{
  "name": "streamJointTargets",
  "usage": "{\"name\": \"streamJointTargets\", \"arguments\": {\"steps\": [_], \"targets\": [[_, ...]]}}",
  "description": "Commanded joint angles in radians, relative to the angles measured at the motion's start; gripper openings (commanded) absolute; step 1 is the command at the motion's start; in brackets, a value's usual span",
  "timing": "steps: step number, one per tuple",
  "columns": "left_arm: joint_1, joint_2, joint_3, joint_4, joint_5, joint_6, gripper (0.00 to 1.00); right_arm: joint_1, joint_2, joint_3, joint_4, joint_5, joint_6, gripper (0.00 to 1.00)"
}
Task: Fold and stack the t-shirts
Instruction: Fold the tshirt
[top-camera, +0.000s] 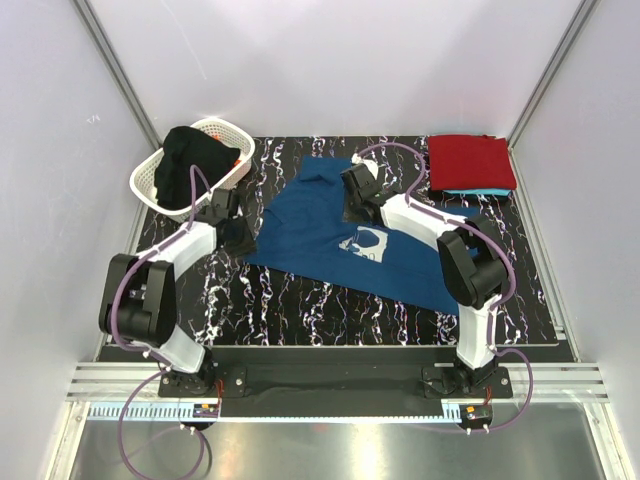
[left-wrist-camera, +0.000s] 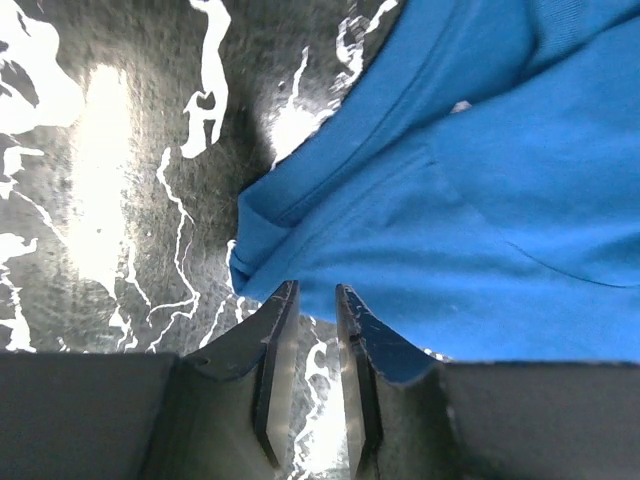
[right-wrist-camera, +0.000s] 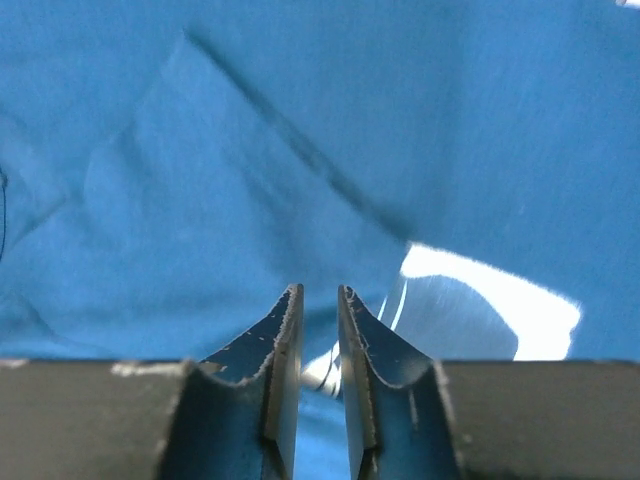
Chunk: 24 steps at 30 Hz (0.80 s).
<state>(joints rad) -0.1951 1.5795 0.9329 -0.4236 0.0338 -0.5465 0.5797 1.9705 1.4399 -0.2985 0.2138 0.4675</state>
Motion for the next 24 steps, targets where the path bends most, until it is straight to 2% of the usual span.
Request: {"name": "streamJointTargets", "arguments": {"steps": [1,6,7,10,15,20,24], "targets": [[-0.007,-0.068,0.064,0.011,0.018,0.036,0.28,-0.007,-0.059,0.034,-0.166,-0.065,0.116,0.27],[-0.035,-0.041,0.104,0.025,0.167,0.069,0.29,-0.02,-0.18,-0.087,-0.191,-0.215,0.241,0.27],[-0.038,-0.024,0.104,0.026,0.175,0.071,0.29,-0.021,-0.197,-0.134,-0.188,-0.269,0.291,0.26],[-0.043,0.005,0.1,0.028,0.173,0.069,0.29,-0.026,-0.258,-0.24,-0.189,-0.295,0.385,0.23],[-0.047,0.02,0.057,0.035,0.095,0.042,0.29,-0.038,-0.358,-0.38,-0.189,-0.225,0.43,0.23],[-0.052,0.096,0.04,0.008,0.088,0.056,0.27,-0.04,-0.419,-0.483,-0.228,-0.196,0.411,0.22],[-0.053,0.079,-0.017,0.008,-0.004,0.039,0.27,-0.04,-0.44,-0.536,-0.269,-0.153,0.399,0.22]]}}
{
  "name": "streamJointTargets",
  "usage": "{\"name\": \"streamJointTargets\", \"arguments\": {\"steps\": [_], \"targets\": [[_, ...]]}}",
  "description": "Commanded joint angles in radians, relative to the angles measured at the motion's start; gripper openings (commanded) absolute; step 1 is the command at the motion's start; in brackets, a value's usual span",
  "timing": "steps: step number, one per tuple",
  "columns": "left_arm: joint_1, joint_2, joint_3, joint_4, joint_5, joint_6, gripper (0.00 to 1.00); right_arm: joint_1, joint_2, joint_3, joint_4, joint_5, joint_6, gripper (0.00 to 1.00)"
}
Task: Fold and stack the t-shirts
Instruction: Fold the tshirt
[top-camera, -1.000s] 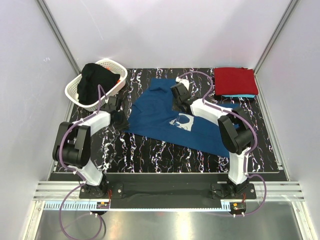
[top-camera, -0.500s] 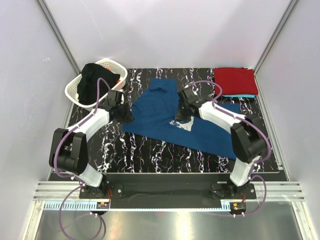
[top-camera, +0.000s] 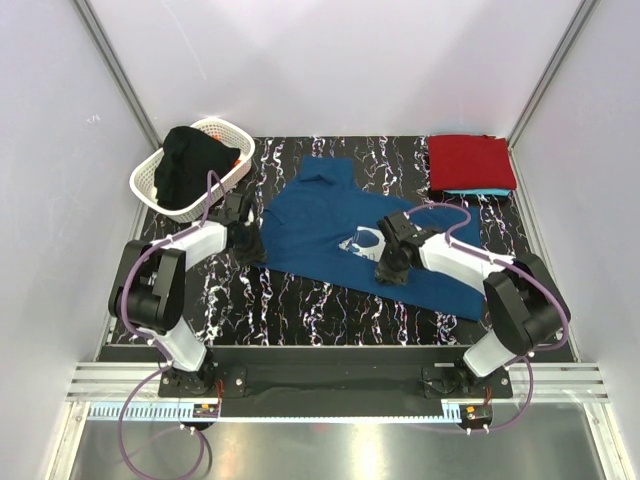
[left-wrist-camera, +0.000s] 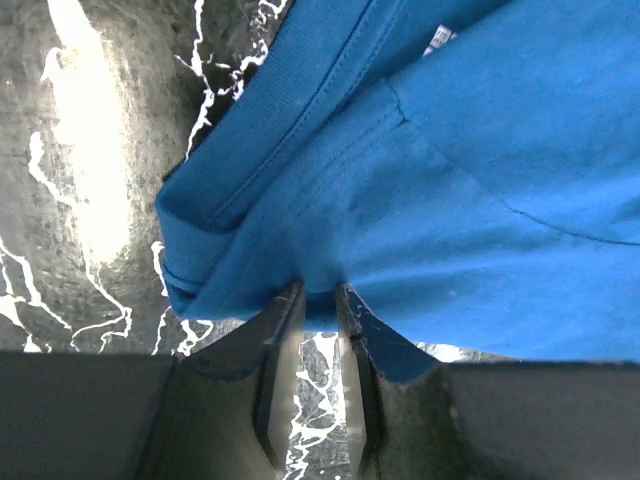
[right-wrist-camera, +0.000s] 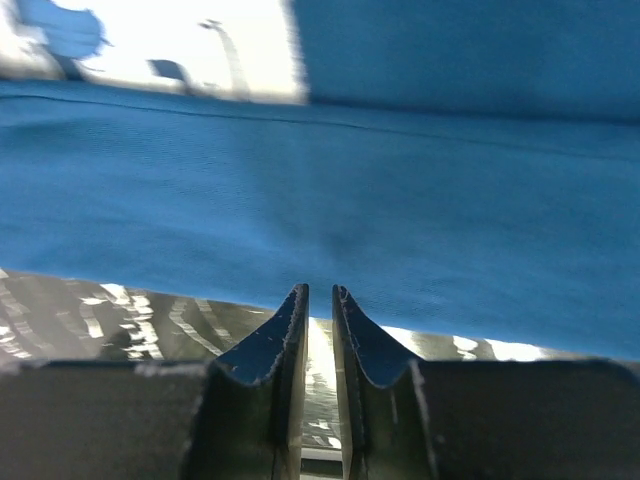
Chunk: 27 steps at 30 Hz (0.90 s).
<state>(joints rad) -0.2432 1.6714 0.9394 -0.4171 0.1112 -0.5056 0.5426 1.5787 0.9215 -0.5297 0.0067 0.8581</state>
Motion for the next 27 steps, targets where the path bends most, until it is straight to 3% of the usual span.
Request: {"name": "streamJointTargets", "arguments": {"steps": [1,5,12,17,21,27], "targets": [[-0.007,-0.018,-0.028,0.001,-0.084,-0.005,0.27,-0.004,-0.048,-0.03,-0.045,0.071,-0.002,0.22],[-0.008,-0.035,-0.062,-0.006,-0.097,-0.019,0.27,-0.004,-0.049,-0.061,-0.064,0.137,-0.017,0.21],[-0.007,-0.14,-0.155,-0.052,-0.194,-0.076,0.27,-0.003,-0.131,-0.099,-0.085,0.101,-0.048,0.24],[-0.008,-0.31,-0.205,-0.107,-0.235,-0.108,0.29,-0.001,-0.233,-0.139,-0.093,0.052,-0.053,0.26],[-0.008,-0.464,-0.151,-0.144,-0.214,-0.093,0.32,-0.001,-0.313,-0.122,-0.108,0.053,-0.03,0.28],[-0.007,-0.411,-0.004,-0.111,-0.063,-0.059,0.34,-0.003,-0.243,0.019,-0.125,0.055,-0.083,0.29]]}}
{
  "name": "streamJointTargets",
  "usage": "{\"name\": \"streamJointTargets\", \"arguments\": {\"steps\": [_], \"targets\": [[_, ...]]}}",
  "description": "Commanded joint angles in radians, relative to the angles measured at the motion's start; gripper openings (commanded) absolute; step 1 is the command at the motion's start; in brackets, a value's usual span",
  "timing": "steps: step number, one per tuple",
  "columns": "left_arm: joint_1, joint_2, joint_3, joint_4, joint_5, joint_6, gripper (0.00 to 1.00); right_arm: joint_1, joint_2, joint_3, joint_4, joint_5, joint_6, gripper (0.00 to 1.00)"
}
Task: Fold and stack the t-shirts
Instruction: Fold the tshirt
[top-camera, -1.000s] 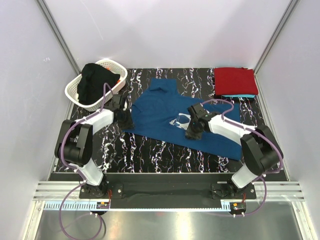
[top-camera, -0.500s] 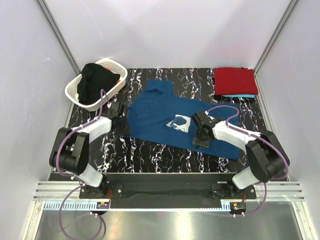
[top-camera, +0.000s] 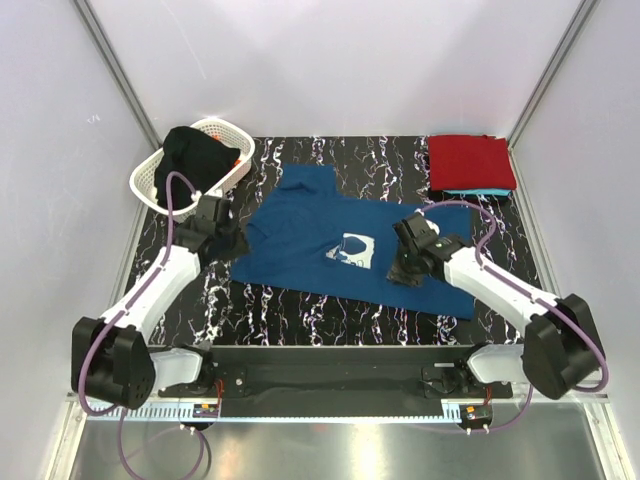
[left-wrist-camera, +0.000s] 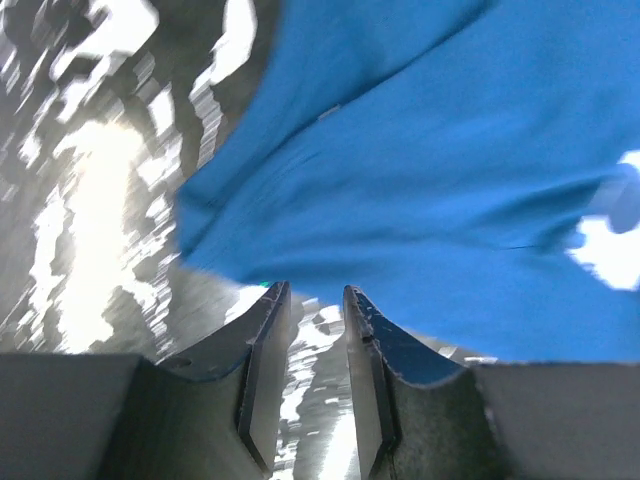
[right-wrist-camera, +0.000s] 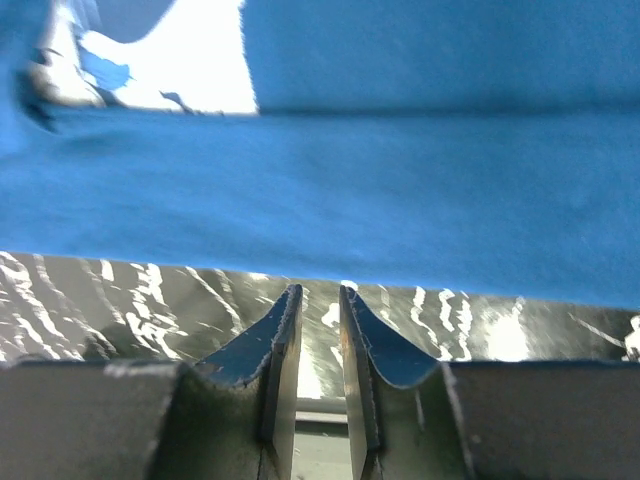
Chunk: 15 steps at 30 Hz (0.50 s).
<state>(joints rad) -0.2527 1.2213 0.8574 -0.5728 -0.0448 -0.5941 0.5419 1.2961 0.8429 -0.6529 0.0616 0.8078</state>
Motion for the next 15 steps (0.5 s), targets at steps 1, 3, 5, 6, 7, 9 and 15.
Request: {"name": "streamJointTargets", "arguments": {"steps": [1,3,5,6,7,9,15], "targets": [[0.001,0.061,0.091,0.048,0.112,0.036,0.33,-0.002,0.073,0.108,-0.013,0.003,-0.05,0.28],[0.001,0.127,0.111,0.047,0.152,0.043,0.33,-0.008,0.101,0.113,-0.022,0.021,-0.041,0.28],[0.001,0.161,0.094,0.048,0.157,0.036,0.33,-0.031,0.127,0.105,-0.025,0.02,-0.027,0.27],[0.001,0.184,0.083,0.047,0.126,0.031,0.32,-0.037,0.144,0.098,-0.022,0.018,-0.007,0.26],[0.001,0.193,0.071,0.045,0.099,0.018,0.32,-0.042,0.155,0.096,-0.024,0.023,0.004,0.25],[0.001,0.213,0.02,0.074,0.048,-0.015,0.32,-0.045,0.172,0.093,-0.025,0.035,0.034,0.25],[0.001,0.322,-0.035,0.084,-0.032,-0.047,0.32,-0.048,0.189,0.09,-0.028,0.064,0.031,0.24]]}}
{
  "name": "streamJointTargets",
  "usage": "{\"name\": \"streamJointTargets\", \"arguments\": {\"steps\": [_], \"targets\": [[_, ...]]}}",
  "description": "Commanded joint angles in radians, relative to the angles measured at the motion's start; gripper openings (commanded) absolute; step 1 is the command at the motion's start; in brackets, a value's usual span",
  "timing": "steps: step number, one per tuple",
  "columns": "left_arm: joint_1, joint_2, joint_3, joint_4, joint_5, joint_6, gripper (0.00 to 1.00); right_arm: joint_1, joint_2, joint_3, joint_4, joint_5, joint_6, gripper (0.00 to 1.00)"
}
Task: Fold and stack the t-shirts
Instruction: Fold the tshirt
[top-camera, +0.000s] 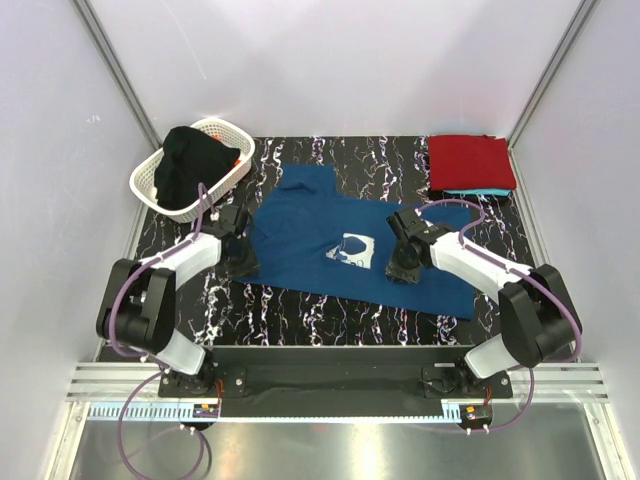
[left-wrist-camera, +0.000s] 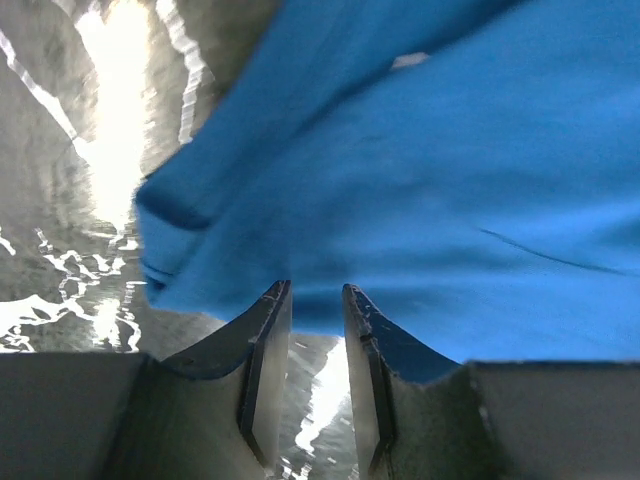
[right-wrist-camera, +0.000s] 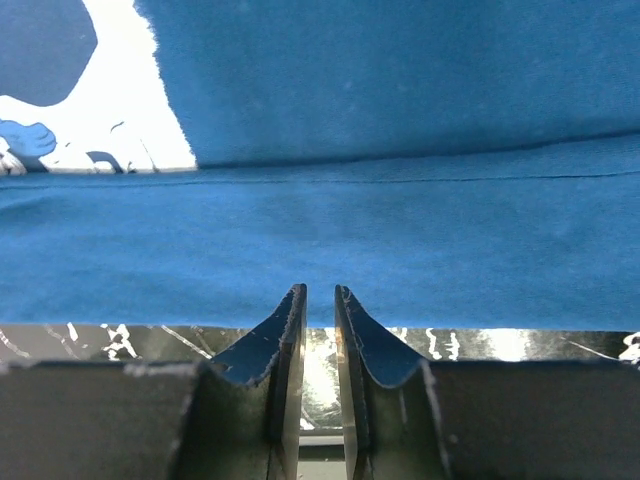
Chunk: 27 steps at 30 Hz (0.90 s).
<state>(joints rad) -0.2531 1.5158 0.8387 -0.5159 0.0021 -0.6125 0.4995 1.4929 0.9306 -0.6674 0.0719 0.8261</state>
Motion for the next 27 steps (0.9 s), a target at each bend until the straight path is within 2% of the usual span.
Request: {"name": "streamJointTargets", "arguments": {"steps": [1,4,9,14,19,21,23,25,27], "targets": [[0.002,0.029,-0.023,0.019,-0.091,-0.032,0.32,-0.006,-0.02,0.001,-0.021,0.065,0.008,0.24],[0.002,-0.005,-0.065,-0.004,-0.146,-0.067,0.31,-0.016,-0.043,-0.024,-0.029,0.072,-0.001,0.25],[-0.005,-0.118,-0.151,-0.013,-0.131,-0.124,0.31,-0.03,-0.069,-0.029,-0.037,0.054,-0.034,0.26],[-0.043,-0.206,-0.071,-0.093,-0.145,-0.116,0.32,-0.035,-0.086,0.045,-0.041,0.034,-0.083,0.29],[-0.048,-0.249,0.066,-0.111,-0.129,-0.07,0.36,-0.035,-0.019,0.238,0.005,0.016,-0.199,0.31],[-0.048,-0.244,0.144,-0.072,-0.114,0.006,0.37,-0.035,0.022,0.348,0.034,0.022,-0.24,0.32],[-0.048,-0.227,0.218,-0.041,-0.105,0.059,0.37,-0.035,0.107,0.433,0.058,0.016,-0.269,0.33],[-0.041,-0.186,0.278,-0.027,-0.058,0.086,0.43,-0.035,0.22,0.568,0.106,0.006,-0.32,0.34],[-0.041,-0.148,0.303,-0.004,-0.008,0.109,0.44,-0.035,0.312,0.721,0.132,-0.011,-0.363,0.35]]}}
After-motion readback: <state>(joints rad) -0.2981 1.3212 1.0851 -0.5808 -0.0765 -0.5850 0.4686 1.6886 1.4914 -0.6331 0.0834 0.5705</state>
